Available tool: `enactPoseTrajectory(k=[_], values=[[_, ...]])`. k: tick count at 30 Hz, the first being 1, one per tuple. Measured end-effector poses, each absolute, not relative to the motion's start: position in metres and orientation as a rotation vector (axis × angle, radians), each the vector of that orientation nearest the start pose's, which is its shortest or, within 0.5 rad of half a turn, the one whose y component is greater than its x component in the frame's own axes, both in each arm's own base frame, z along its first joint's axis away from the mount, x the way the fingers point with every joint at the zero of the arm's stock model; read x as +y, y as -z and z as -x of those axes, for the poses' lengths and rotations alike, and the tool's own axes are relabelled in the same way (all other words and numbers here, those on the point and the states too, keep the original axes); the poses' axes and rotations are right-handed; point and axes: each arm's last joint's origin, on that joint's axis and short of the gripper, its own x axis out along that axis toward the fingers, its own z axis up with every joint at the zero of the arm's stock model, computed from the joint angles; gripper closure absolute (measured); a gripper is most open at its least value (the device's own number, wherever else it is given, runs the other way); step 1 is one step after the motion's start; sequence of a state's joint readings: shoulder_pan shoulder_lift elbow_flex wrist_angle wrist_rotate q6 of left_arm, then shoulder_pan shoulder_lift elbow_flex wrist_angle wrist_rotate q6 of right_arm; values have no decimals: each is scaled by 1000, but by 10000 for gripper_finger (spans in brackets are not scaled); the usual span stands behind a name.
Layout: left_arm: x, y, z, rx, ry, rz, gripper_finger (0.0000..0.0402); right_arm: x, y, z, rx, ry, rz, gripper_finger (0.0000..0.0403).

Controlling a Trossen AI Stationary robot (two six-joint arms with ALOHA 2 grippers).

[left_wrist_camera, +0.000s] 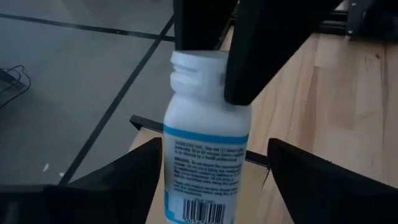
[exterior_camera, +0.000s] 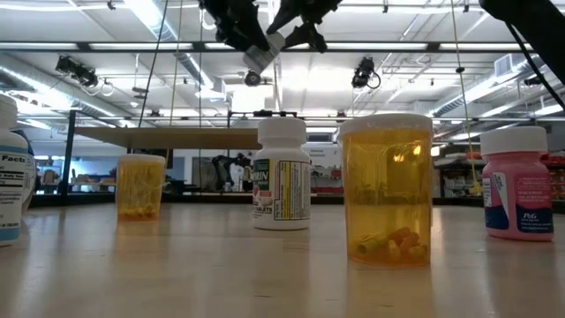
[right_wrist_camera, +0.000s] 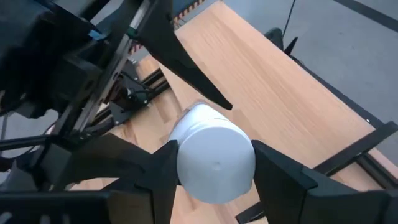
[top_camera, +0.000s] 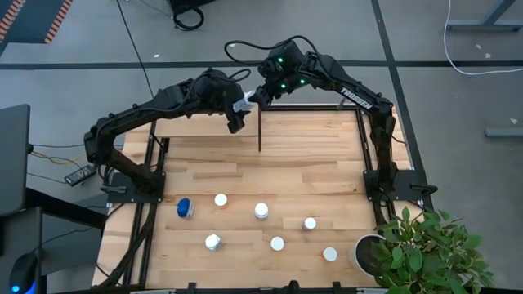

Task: Pick and place medicine bottles onto shelf by color
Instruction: Put the right white pill bottle on the shelf

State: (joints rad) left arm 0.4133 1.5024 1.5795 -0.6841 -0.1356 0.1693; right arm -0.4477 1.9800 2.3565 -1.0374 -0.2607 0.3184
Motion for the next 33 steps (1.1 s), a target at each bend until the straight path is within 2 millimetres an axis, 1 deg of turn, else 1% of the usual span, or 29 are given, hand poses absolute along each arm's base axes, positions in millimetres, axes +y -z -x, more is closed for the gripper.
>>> enactPoseTrajectory(k=[10, 14, 18, 22, 24, 26, 29, 33], values=[[134, -394, -295, 604, -488, -81, 170, -170, -432, -369, 594, 279, -532, 214], [134, -394, -294, 600, -492, -60, 207, -170, -432, -369, 596, 276, -528, 212], [135, -393, -295, 599, -500, -45, 238, -170, -432, -369, 598, 273, -516, 200], [139, -394, -293, 584, -524, 7, 239, -171, -433, -369, 592, 274, -506, 191], [142, -394, -291, 577, -539, 33, 229, -171, -433, -369, 592, 281, -497, 189], [148, -393, -289, 574, -563, 58, 223, -172, -433, -369, 593, 311, -485, 188], [159, -393, -283, 560, -621, 95, 225, -175, -434, -364, 595, 365, -468, 187], [174, -380, -281, 501, -659, 154, 238, -178, -444, -352, 571, 443, -441, 187]])
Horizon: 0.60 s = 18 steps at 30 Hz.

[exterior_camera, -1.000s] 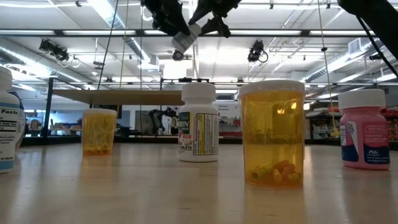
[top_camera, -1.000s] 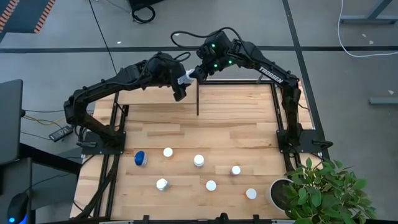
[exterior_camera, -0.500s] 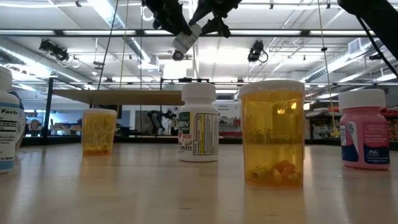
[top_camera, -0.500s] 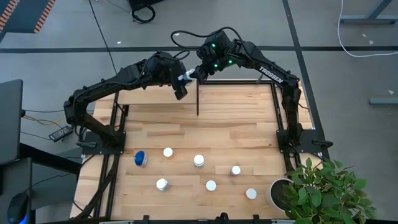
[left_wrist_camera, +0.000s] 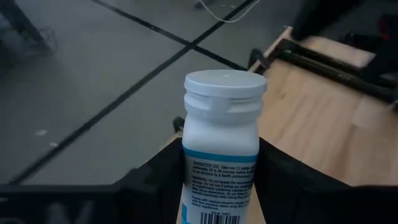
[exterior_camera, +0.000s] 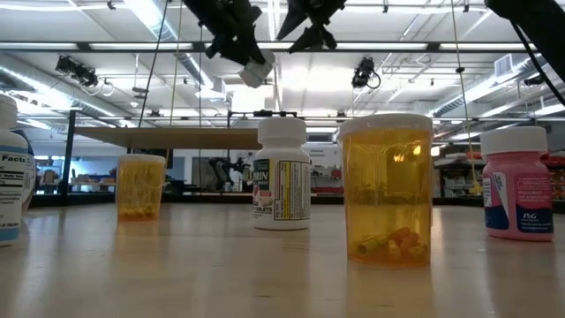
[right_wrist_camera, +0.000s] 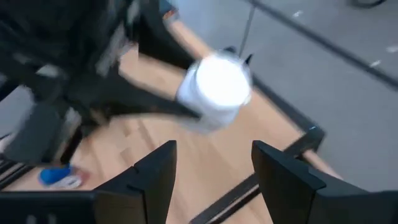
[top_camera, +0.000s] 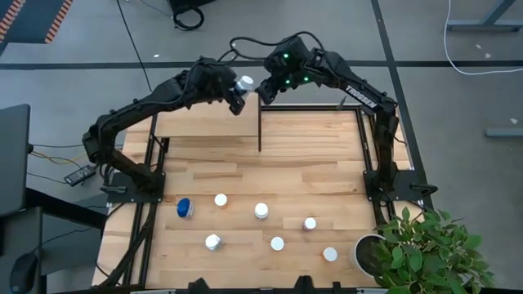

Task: Pick and place medicine bottles onto shelf by color
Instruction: Put the right white pill bottle on the shelf

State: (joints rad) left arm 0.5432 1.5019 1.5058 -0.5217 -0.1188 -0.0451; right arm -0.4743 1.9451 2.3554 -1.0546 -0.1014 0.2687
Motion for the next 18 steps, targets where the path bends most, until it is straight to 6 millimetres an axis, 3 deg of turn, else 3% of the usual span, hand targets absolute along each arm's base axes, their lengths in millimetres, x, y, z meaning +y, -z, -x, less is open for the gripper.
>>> enactPoseTrajectory(k=[9, 18], values=[[182, -354, -295, 188, -571, 138, 224, -179, -470, -320, 509, 547, -402, 186], [192, -309, -279, 73, -663, 179, 232, -176, -478, -295, 556, 647, -391, 186]])
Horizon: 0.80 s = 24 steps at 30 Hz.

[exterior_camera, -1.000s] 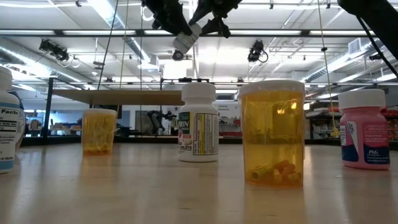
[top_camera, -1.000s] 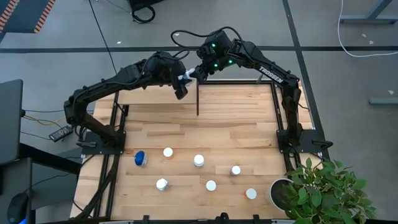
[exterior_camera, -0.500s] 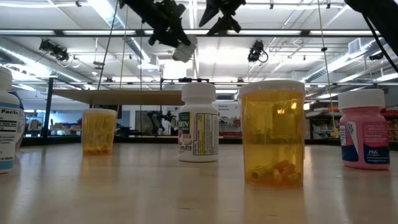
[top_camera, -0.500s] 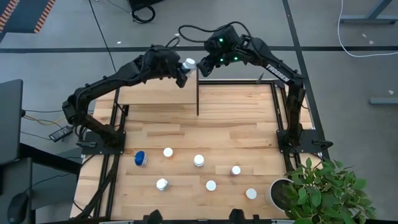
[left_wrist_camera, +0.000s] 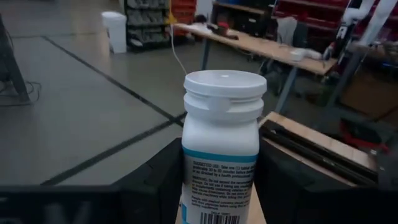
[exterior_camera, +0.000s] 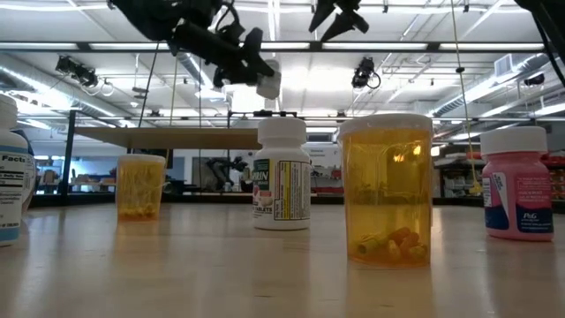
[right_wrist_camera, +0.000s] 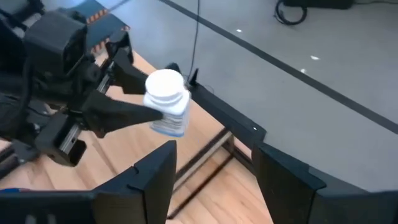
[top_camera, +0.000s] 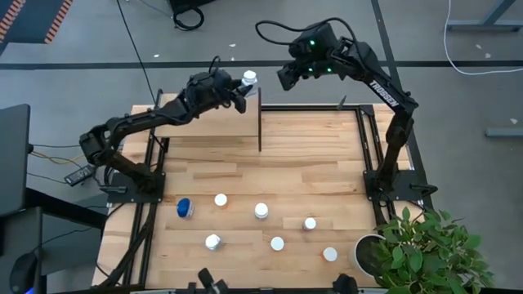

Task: Pick and place medicine bottles onto shelf by color
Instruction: Put the right white pill bottle on the shelf

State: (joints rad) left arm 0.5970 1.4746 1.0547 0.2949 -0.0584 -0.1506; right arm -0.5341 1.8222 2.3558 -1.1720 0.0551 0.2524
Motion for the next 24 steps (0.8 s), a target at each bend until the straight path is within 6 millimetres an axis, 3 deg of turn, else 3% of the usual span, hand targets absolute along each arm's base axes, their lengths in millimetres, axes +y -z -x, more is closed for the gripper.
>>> enactPoseTrajectory(k=[4, 12, 18, 24], values=[[193, -296, -273, 10, -684, 133, 225, -175, -478, -292, 574, 653, -391, 186], [196, -266, -261, 77, -740, 144, 227, -174, -477, -291, 584, 657, -402, 187], [203, -261, -264, 50, -846, 135, 218, -175, -477, -291, 582, 670, -406, 187], [208, -238, -276, 69, -858, 175, 221, -175, -477, -291, 575, 680, -426, 187]])
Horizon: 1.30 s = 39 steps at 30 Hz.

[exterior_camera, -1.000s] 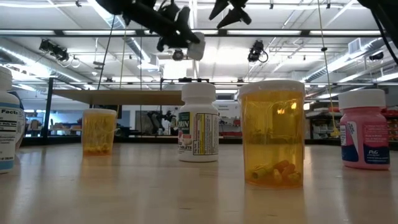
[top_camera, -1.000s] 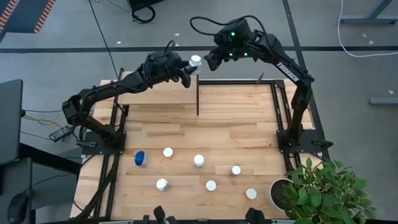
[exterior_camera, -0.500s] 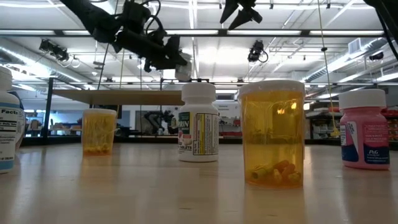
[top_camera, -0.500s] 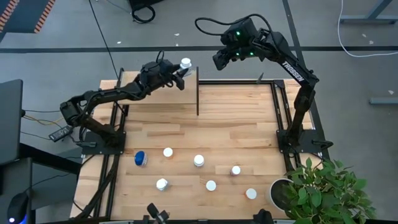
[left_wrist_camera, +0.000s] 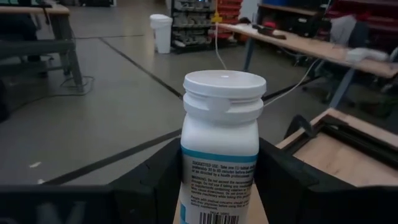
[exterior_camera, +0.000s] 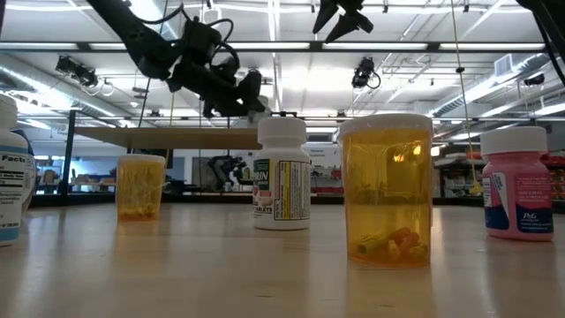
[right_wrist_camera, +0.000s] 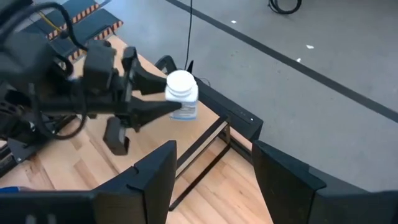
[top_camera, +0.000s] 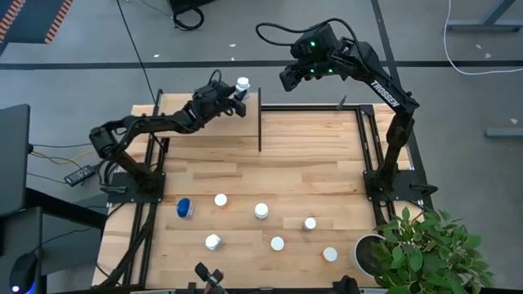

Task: Pick and place medicine bottles onto shelf by color
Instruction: Put the right white pill bottle on the shelf, then put the left orange pill bottle on the shelf

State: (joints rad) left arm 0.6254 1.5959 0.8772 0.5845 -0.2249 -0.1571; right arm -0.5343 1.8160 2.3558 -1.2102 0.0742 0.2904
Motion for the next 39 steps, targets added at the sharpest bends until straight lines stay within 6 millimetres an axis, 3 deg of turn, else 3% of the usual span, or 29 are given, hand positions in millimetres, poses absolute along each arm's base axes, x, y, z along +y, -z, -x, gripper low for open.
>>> enactPoseTrajectory(k=[7, 19, 30, 39], values=[[203, -233, -287, 28, -833, 170, 211, -174, -476, -290, 583, 686, -446, 187], [207, -212, -293, 104, -839, 174, 208, -174, -476, -290, 585, 687, -448, 187], [207, -213, -293, 109, -844, 148, 169, -174, -476, -290, 585, 687, -447, 187], [204, -227, -288, 111, -838, 62, 119, -174, -476, -290, 587, 685, -441, 187]])
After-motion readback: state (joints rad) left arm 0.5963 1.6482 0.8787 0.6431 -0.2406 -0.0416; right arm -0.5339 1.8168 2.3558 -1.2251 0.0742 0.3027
